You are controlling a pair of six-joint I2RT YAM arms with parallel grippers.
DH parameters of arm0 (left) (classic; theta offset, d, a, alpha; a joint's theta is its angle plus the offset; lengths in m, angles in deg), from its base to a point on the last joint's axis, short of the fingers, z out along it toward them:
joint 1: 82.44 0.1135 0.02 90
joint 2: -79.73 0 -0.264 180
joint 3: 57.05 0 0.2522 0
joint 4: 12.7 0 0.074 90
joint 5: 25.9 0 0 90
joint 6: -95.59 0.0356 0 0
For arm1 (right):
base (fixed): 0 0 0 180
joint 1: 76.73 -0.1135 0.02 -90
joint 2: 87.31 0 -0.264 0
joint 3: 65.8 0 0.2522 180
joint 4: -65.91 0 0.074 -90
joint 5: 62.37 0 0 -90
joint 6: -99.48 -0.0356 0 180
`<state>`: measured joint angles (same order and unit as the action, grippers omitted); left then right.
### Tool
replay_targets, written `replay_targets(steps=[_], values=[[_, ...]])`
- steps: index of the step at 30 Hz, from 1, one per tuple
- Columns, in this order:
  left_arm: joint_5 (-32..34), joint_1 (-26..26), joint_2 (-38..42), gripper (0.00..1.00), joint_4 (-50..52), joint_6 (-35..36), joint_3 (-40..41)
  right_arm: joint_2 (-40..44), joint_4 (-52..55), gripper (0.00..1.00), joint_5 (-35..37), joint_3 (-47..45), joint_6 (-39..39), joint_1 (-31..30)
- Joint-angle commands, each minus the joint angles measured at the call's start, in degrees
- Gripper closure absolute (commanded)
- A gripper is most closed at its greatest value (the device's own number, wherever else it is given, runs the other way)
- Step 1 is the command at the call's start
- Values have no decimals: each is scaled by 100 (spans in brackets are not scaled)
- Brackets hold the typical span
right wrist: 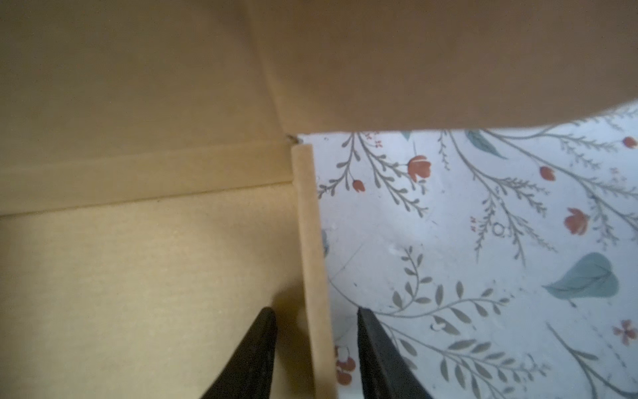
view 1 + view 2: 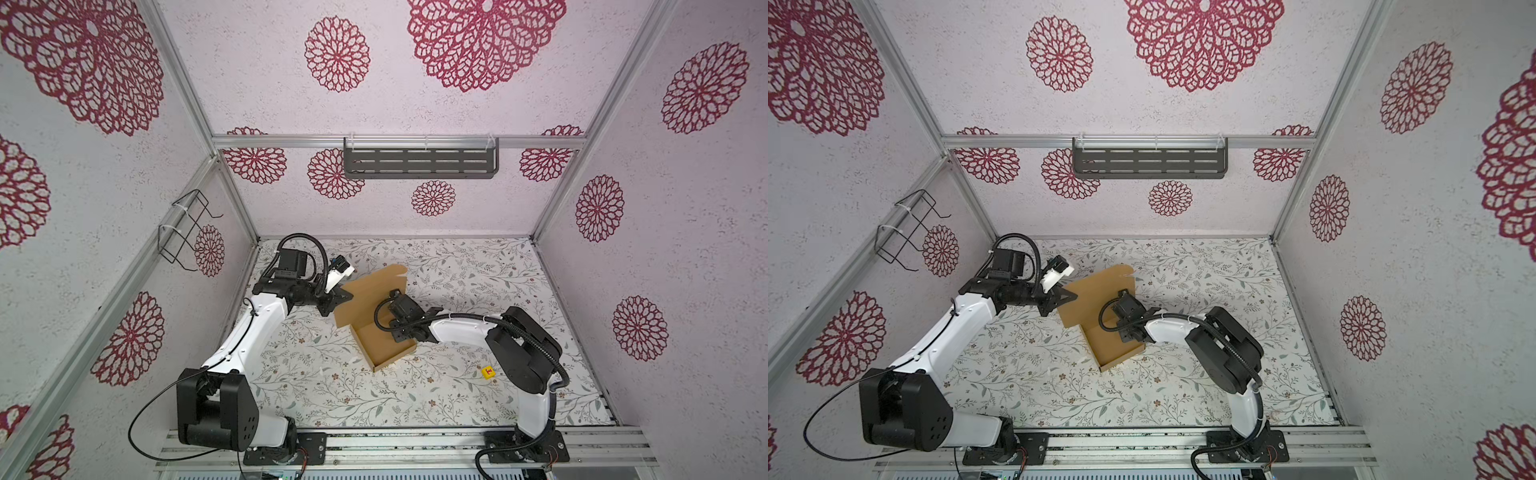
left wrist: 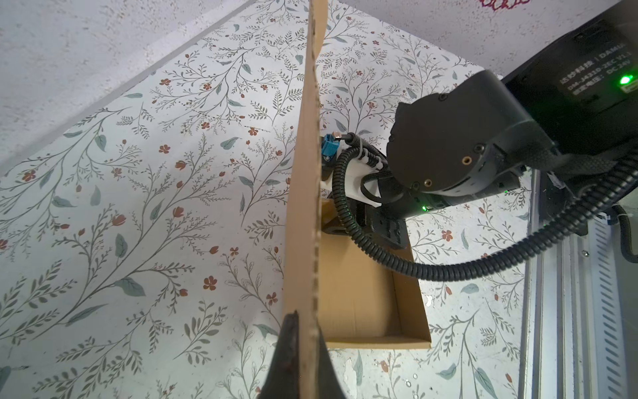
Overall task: Assemble paper box
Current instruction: Fold the bottom flaps of a flat cardboard box at the center of the table.
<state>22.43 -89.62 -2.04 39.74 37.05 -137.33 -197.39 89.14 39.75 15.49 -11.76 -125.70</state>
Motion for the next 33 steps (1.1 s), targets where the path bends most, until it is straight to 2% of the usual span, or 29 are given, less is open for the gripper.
replay_targets(steps=[1,5,12,17,20,25,33], values=[[-190,-16,62,100,-32,95,53,470,458,56,-22,-85,-144,-30],[-243,-11,37,100,-41,88,51,727,499,57,-8,-372,-141,-35],[-245,-11,31,100,18,88,5,672,536,60,-78,-477,-212,-57],[-218,-3,38,100,28,106,10,516,715,79,-4,-392,-188,-55],[-245,-3,22,100,13,97,7,425,640,81,-42,-416,-179,-53],[-236,6,46,100,65,96,-25,215,773,99,-6,-232,-175,-53],[-236,6,57,100,18,97,15,325,722,100,99,-262,-188,-60]])
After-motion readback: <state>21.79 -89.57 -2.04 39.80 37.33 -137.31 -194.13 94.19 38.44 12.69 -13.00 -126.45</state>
